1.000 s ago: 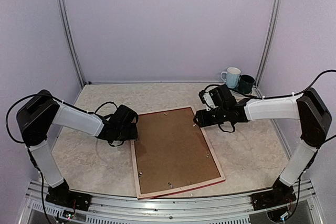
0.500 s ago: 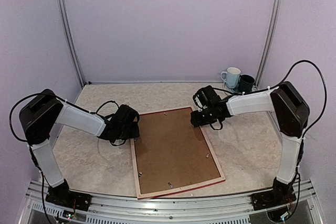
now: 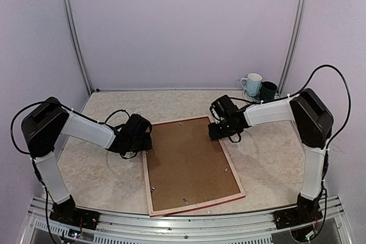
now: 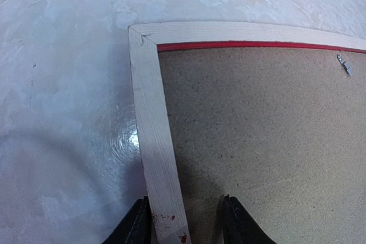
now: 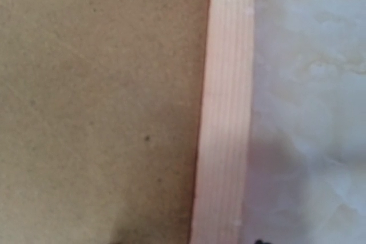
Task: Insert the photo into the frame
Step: Press the fastener onto the backboard.
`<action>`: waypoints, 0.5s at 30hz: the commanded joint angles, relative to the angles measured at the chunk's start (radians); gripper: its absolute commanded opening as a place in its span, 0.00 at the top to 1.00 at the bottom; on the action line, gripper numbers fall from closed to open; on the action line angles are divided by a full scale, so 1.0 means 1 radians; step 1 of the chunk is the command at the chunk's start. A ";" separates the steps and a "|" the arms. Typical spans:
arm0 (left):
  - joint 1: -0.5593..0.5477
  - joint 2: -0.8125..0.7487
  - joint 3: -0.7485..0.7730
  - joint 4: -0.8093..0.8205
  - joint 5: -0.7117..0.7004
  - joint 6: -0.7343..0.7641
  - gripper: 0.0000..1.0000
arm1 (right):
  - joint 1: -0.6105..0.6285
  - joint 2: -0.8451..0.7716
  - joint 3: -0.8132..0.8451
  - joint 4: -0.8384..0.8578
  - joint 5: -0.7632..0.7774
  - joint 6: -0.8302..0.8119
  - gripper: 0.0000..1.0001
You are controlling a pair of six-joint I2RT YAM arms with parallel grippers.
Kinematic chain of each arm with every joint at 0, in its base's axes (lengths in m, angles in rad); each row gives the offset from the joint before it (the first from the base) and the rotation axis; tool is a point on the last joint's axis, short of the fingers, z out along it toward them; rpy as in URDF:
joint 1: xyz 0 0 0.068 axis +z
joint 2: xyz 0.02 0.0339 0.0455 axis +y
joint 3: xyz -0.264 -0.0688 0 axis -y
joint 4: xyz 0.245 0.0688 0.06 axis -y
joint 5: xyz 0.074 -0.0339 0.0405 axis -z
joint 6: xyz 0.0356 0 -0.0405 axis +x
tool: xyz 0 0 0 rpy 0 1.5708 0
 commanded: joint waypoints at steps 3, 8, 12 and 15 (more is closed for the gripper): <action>0.018 0.039 -0.004 -0.062 0.004 0.023 0.58 | -0.007 -0.016 -0.035 -0.045 0.060 -0.033 0.49; 0.025 0.037 -0.006 -0.063 0.005 0.022 0.58 | -0.007 -0.024 -0.049 -0.048 0.065 -0.045 0.52; 0.025 0.038 -0.008 -0.063 0.003 0.024 0.58 | -0.007 -0.024 -0.049 -0.057 0.056 -0.055 0.53; 0.028 0.040 -0.008 -0.063 0.003 0.025 0.58 | -0.007 -0.027 -0.049 -0.058 0.051 -0.076 0.55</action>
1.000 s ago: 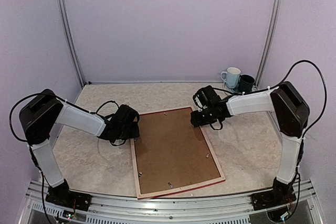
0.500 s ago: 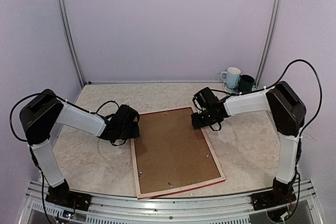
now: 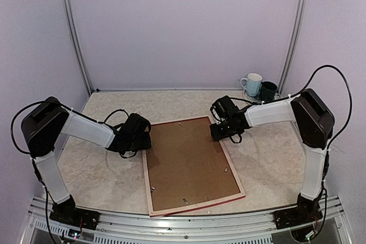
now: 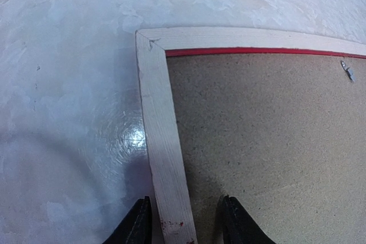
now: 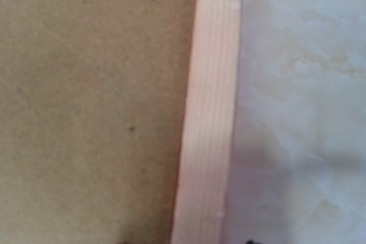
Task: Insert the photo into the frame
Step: Press the fastener onto the backboard.
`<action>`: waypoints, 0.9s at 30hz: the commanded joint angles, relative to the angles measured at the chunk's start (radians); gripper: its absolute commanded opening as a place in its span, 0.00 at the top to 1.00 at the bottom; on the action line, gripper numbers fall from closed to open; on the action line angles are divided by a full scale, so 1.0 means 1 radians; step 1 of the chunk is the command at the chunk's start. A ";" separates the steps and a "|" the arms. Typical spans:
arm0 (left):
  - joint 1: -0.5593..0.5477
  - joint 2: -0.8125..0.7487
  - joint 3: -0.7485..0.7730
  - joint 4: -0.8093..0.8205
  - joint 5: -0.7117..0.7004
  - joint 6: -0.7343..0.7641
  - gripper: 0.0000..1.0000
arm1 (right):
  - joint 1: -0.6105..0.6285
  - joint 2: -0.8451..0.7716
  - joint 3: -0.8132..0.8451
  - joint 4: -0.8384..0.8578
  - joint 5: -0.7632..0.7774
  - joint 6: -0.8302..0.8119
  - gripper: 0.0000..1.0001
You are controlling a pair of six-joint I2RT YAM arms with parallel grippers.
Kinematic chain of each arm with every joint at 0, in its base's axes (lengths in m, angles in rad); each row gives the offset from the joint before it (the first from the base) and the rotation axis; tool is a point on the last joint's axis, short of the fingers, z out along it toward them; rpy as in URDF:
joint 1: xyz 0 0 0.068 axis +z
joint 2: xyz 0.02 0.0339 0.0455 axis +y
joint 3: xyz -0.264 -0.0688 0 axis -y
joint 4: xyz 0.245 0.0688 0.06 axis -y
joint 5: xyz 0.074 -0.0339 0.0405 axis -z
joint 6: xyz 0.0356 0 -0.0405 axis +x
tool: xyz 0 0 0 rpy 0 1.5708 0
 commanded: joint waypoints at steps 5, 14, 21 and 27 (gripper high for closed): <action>0.020 0.037 -0.009 -0.067 -0.002 0.028 0.58 | -0.008 -0.004 -0.018 -0.076 -0.015 -0.087 0.58; 0.029 0.023 -0.007 -0.073 -0.001 0.038 0.58 | -0.011 0.015 -0.010 -0.112 -0.091 -0.155 0.59; 0.032 0.020 0.003 -0.078 0.001 0.048 0.58 | -0.034 0.002 0.009 -0.143 -0.178 -0.178 0.54; 0.032 0.019 0.015 -0.089 0.002 0.053 0.59 | -0.057 0.003 0.033 -0.185 -0.208 -0.207 0.57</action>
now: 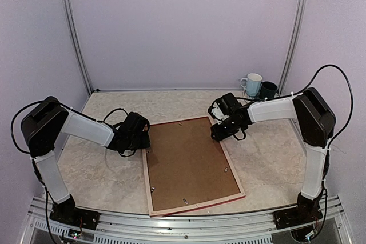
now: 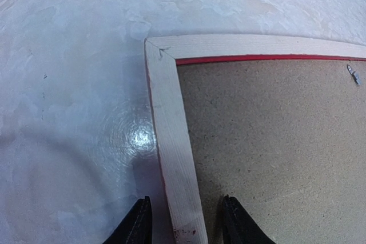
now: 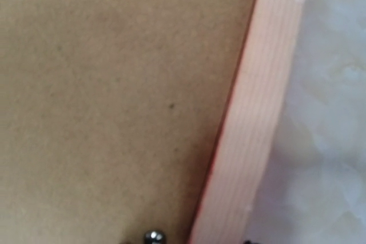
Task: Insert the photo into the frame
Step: Press the fastener onto the backboard.
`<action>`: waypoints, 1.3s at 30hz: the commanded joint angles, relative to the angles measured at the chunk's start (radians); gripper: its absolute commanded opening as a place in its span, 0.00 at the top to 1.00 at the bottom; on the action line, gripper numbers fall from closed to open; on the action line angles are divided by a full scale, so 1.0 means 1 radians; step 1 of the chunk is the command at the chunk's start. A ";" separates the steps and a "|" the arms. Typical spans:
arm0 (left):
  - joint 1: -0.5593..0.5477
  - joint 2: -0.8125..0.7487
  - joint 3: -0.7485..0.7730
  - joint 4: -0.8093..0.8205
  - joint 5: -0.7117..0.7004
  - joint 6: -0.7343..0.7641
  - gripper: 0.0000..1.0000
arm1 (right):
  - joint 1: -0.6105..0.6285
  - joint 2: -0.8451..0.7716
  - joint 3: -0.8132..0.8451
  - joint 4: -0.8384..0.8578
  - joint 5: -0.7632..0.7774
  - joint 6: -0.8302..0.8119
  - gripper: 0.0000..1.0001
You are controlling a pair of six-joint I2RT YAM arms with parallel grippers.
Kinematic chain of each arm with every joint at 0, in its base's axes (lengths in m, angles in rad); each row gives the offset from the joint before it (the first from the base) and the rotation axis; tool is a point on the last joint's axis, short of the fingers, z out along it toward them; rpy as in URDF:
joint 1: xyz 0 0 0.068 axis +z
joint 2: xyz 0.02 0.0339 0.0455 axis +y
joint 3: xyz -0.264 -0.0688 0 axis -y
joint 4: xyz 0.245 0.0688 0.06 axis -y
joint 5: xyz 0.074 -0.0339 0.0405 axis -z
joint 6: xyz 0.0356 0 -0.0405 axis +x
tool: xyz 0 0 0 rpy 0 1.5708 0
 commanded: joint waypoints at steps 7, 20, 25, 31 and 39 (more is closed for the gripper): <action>0.012 0.022 0.020 -0.083 0.006 0.030 0.58 | -0.013 0.030 0.017 -0.117 -0.026 -0.039 0.65; 0.003 0.045 0.023 -0.071 0.004 0.037 0.59 | -0.012 0.020 -0.041 -0.019 0.093 0.082 0.76; 0.000 0.051 0.027 -0.071 -0.003 0.026 0.59 | -0.008 0.016 -0.095 0.062 0.088 0.176 0.78; -0.001 0.040 0.030 -0.075 -0.015 0.019 0.59 | -0.001 -0.001 -0.138 0.117 0.092 0.220 0.79; -0.011 0.038 0.028 -0.069 -0.019 0.009 0.59 | 0.018 -0.025 -0.160 0.148 0.127 0.279 0.82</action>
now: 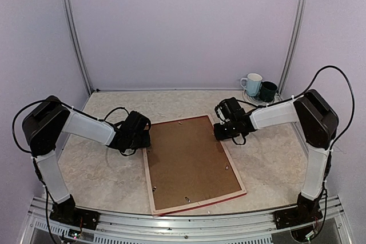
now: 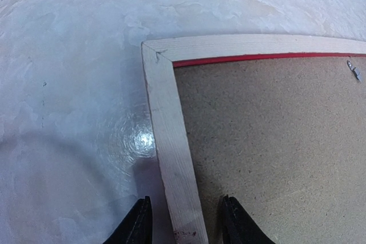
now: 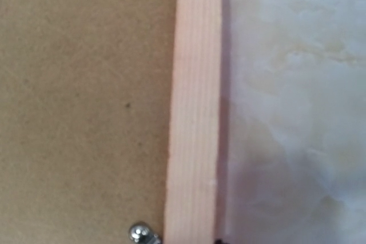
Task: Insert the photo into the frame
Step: Press the fastener onto the backboard, then position the photo frame at the center of the board.
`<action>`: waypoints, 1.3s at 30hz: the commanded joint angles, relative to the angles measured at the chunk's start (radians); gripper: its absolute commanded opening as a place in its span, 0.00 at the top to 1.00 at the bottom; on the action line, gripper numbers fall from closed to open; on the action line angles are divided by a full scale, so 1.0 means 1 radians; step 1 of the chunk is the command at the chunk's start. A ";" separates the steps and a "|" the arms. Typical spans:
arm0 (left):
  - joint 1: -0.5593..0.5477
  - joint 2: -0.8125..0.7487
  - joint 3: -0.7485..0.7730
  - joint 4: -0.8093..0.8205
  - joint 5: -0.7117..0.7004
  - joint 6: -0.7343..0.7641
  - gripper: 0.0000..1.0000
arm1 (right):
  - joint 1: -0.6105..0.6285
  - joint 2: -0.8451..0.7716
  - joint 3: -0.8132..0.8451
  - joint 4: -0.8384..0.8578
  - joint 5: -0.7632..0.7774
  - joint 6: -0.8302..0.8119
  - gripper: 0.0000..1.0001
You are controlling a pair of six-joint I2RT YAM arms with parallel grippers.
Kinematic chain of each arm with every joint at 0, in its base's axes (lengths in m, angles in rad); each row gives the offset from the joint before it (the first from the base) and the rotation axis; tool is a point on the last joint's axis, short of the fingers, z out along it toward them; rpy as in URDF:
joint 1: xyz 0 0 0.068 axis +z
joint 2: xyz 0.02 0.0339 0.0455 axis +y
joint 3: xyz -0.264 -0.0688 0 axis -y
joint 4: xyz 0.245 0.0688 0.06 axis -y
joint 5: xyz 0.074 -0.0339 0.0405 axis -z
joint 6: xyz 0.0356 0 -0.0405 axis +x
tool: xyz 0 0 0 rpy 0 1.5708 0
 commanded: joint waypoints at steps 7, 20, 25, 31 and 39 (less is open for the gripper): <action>-0.007 0.016 -0.002 -0.051 -0.012 -0.002 0.59 | 0.011 -0.089 -0.022 -0.084 0.051 0.029 0.53; -0.010 0.009 -0.009 -0.041 -0.004 0.000 0.59 | 0.003 -0.051 0.091 -0.163 0.015 -0.114 0.41; -0.009 0.005 -0.014 -0.043 -0.005 0.007 0.59 | 0.003 0.026 0.126 -0.186 -0.017 -0.137 0.41; -0.005 -0.008 -0.015 -0.046 -0.004 0.012 0.59 | 0.000 0.061 0.132 -0.187 -0.039 -0.146 0.43; 0.005 -0.028 0.006 -0.054 0.001 0.028 0.56 | -0.005 0.031 0.095 -0.162 -0.087 -0.113 0.59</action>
